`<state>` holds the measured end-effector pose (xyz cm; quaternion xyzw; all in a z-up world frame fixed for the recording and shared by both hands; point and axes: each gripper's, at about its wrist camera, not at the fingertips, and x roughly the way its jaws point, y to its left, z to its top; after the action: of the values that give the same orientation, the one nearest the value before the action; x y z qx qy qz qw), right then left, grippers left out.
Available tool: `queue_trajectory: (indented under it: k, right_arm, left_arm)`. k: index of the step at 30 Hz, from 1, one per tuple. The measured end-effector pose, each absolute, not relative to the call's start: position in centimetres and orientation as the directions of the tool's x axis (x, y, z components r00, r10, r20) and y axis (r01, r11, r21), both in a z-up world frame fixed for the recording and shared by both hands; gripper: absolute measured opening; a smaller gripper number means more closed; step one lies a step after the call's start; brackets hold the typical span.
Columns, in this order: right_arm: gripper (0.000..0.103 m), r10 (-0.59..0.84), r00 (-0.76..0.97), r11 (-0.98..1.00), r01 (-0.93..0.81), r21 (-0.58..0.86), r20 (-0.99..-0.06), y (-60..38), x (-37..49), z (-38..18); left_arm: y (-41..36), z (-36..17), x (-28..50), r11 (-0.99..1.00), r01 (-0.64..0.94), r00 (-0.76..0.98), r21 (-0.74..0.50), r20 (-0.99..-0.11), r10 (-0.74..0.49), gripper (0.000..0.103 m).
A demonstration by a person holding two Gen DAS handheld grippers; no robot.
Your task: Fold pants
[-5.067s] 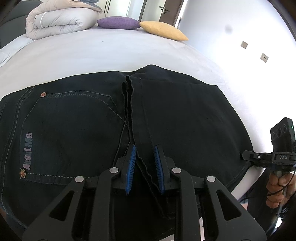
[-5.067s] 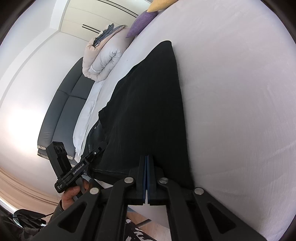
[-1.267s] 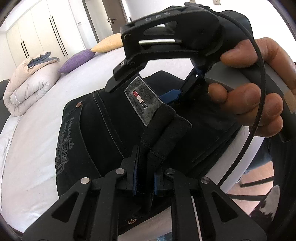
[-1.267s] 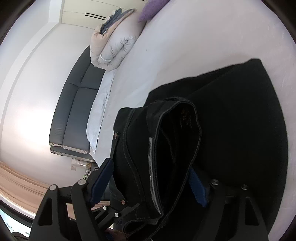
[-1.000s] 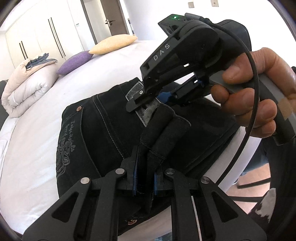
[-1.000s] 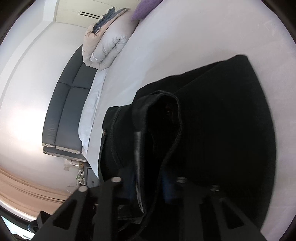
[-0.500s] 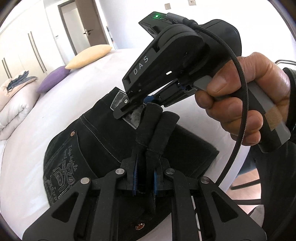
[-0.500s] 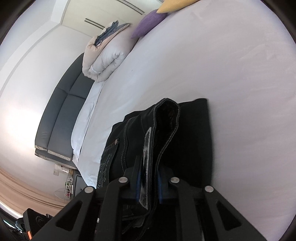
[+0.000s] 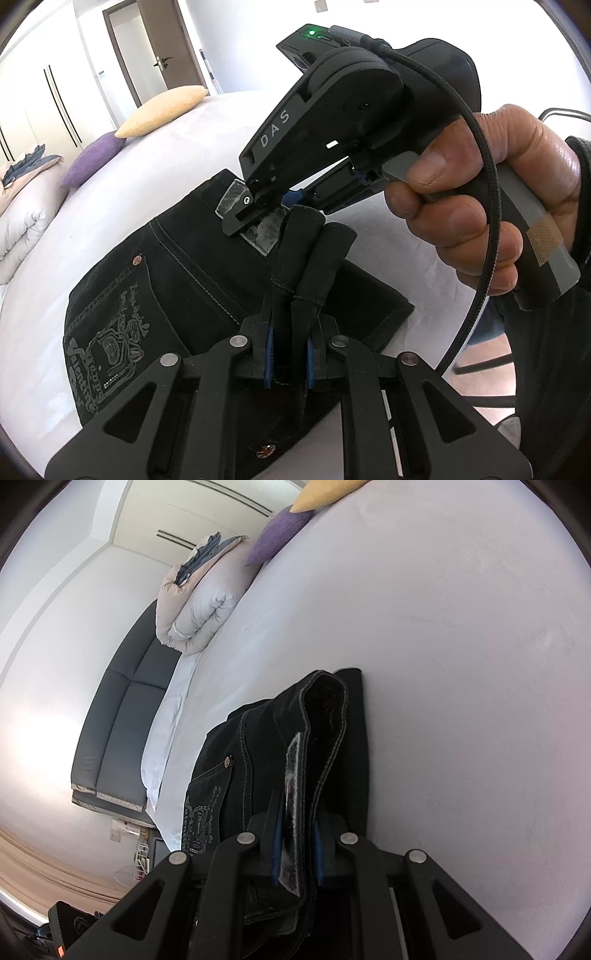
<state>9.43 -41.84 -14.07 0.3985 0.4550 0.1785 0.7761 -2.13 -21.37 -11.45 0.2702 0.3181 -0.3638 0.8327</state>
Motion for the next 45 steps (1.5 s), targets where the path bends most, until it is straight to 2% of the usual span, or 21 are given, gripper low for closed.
queue_trajectory:
  k: [5,7,9,11,13,14,16,19,21,23,24,25,26,27,28,30,39,45]
  right_arm:
    - [0.015,0.646,0.531,0.599,0.094,0.795,-0.549,-41.8,9.2,-15.4]
    - [0.016,0.652,0.541,0.584,0.088,0.807,-0.531,-42.0,8.9,-15.7]
    - [0.024,0.65,0.549,0.579,0.09,0.81,-0.526,-42.2,8.6,-15.2]
    - [0.031,0.63,0.568,0.585,0.103,0.805,-0.53,-42.7,7.8,-14.6]
    - [0.035,0.607,0.585,0.587,0.126,0.799,-0.538,-43.3,6.9,-14.0]
    - [0.038,0.585,0.598,0.594,0.142,0.791,-0.547,-43.7,6.3,-13.5]
    - [0.037,0.567,0.623,0.603,0.131,0.787,-0.539,-44.0,5.3,-12.0]
    - [0.01,0.58,0.626,0.62,0.075,0.781,-0.521,-42.7,5.1,-9.8]
    - [0.009,0.603,0.597,0.643,0.029,0.765,-0.529,-40.7,5.7,-9.0]
    - [0.009,0.605,0.56,0.676,0.016,0.737,-0.567,-38.9,6.2,-9.3]
    - [0.009,0.605,0.547,0.682,0.018,0.731,-0.578,-38.5,6.4,-9.7]
    - [0.009,0.597,0.528,0.696,0.033,0.718,-0.604,-37.9,6.5,-10.5]
    - [0.008,0.579,0.511,0.716,0.053,0.696,-0.635,-37.6,6.7,-11.2]
    - [0.0,0.542,0.491,0.752,0.081,0.655,-0.683,-37.5,6.7,-12.4]
    - [0.0,0.549,0.499,0.74,0.083,0.667,-0.671,-37.6,6.4,-12.9]
    - [0.0,0.566,0.52,0.709,0.089,0.7,-0.64,-38.3,5.7,-13.3]
    - [0.0,0.489,0.547,0.769,0.098,0.632,-0.679,-37.1,3.4,-11.5]
    - [0.0,0.468,0.574,0.773,0.103,0.626,-0.672,-37.1,1.1,-11.4]
  left_arm:
    - [-21.4,-12.2,-1.5,0.593,0.777,0.522,0.209,-0.74,-0.423,0.012]
    - [-21.0,-12.0,-1.3,0.611,0.767,0.525,0.194,-0.737,-0.425,0.016]
    - [-20.4,-11.3,-0.9,0.617,0.773,0.496,0.146,-0.746,-0.445,0.022]
    - [-19.1,-10.3,-0.6,0.613,0.788,0.436,0.053,-0.751,-0.496,0.034]
    - [-17.4,-9.2,-0.5,0.615,0.789,0.403,-0.022,-0.736,-0.544,0.075]
    - [-16.1,-8.2,-0.6,0.626,0.778,0.409,-0.051,-0.715,-0.567,0.076]
    - [-14.1,-6.9,-0.3,0.637,0.766,0.414,-0.087,-0.691,-0.592,0.076]
    - [-11.5,-5.2,2.2,0.699,0.707,0.462,-0.106,-0.678,-0.571,0.076]
    - [-10.3,-4.9,5.1,0.766,0.64,0.521,-0.068,-0.694,-0.497,0.076]
    - [-9.3,-5.4,8.3,0.811,0.582,0.545,-0.05,-0.717,-0.435,0.062]
    - [-8.8,-6.1,10.5,0.836,0.547,0.543,-0.042,-0.742,-0.393,0.041]
    - [-8.5,-6.8,12.2,0.856,0.517,0.538,-0.023,-0.769,-0.345,0.032]
    - [-8.0,-7.8,13.1,0.867,0.498,0.532,-0.003,-0.788,-0.309,0.031]
    - [-7.7,-8.9,14.2,0.87,0.493,0.52,0.017,-0.807,-0.28,0.021]
    - [-7.5,-9.7,14.7,0.871,0.491,0.513,0.03,-0.818,-0.261,0.017]
    - [-7.3,-10.5,14.7,0.869,0.494,0.506,0.037,-0.825,-0.252,0.017]
    - [-8.1,-12.2,14.6,0.867,0.495,0.529,0.06,-0.812,-0.246,0.017]
    - [-7.8,-12.3,13.5,0.869,0.492,0.534,0.049,-0.805,-0.258,0.017]
